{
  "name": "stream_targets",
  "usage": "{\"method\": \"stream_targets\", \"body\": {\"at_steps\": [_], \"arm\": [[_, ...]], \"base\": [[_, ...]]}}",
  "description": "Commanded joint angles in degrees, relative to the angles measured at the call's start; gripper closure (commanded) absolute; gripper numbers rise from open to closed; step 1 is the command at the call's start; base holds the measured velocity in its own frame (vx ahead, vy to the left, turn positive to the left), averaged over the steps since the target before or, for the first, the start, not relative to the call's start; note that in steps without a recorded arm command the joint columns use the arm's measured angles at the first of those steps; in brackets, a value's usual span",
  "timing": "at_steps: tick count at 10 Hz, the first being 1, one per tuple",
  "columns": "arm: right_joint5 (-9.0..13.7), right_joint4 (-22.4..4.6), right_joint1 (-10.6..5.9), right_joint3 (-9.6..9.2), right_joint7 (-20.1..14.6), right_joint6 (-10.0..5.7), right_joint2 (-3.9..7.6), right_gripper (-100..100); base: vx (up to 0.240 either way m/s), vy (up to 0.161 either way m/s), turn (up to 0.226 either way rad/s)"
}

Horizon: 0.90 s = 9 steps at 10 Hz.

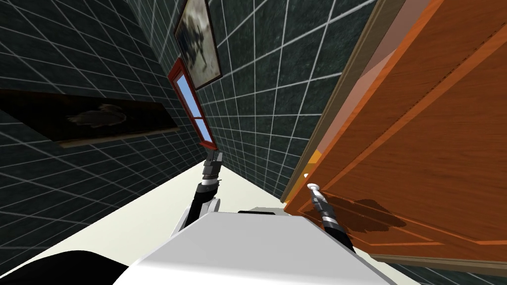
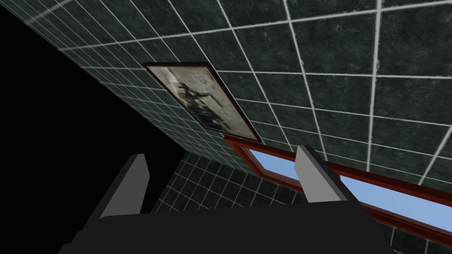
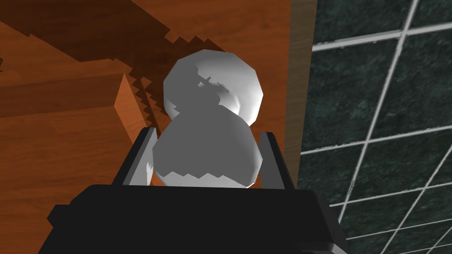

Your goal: Pull the door open

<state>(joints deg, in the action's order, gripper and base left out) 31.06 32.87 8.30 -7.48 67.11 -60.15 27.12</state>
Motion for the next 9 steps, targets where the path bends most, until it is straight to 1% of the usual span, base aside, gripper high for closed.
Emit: {"method": "stream_targets", "body": {"at_steps": [1, 5, 9], "arm": [[0.11, -0.23, -0.3, 0.61, -2.25, 0.02, -0.2, 100], [0.18, -0.1, -0.82, 1.87, -7.27, 0.51, -1.01, 100], [0.24, 0.08, -1.46, 3.43, -13.68, 1.12, -2.01, 100]], "base": [[-0.064, -0.021, 0.071], [-0.064, -0.022, 0.071], [-0.068, -0.029, 0.087]]}}
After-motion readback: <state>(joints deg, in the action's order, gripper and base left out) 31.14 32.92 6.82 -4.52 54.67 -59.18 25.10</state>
